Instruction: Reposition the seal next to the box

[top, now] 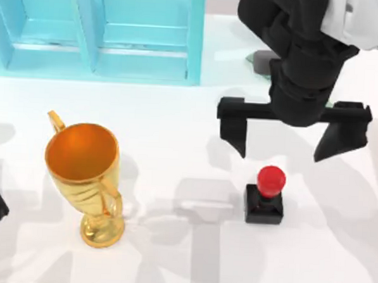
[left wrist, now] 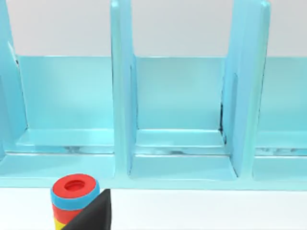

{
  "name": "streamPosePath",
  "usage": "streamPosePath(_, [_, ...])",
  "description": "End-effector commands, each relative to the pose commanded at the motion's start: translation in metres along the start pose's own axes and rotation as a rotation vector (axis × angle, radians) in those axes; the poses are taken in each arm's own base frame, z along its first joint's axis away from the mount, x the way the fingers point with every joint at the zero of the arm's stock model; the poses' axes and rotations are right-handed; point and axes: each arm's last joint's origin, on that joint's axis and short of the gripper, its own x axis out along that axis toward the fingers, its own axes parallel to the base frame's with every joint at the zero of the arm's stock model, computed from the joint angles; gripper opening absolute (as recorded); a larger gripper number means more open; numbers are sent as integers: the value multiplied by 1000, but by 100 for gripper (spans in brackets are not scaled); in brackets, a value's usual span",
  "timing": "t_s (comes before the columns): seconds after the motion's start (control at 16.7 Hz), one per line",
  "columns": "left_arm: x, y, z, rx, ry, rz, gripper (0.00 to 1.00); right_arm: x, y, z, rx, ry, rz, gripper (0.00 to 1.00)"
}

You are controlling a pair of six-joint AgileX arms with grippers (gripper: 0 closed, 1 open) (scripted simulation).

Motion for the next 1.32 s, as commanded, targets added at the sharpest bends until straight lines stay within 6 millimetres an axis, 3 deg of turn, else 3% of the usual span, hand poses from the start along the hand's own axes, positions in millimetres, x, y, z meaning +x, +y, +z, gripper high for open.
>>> streamPosePath(0.48, [0, 0, 0, 0, 0, 0, 100, 5, 1, 2, 2, 7, -4, 100])
streamPosePath(1.02, [0, 0, 0, 0, 0, 0, 100, 92, 1, 2, 2, 6, -3, 100])
streamPosePath(1.32, [0, 0, 0, 0, 0, 0, 100, 101, 0, 1, 2, 7, -4, 100])
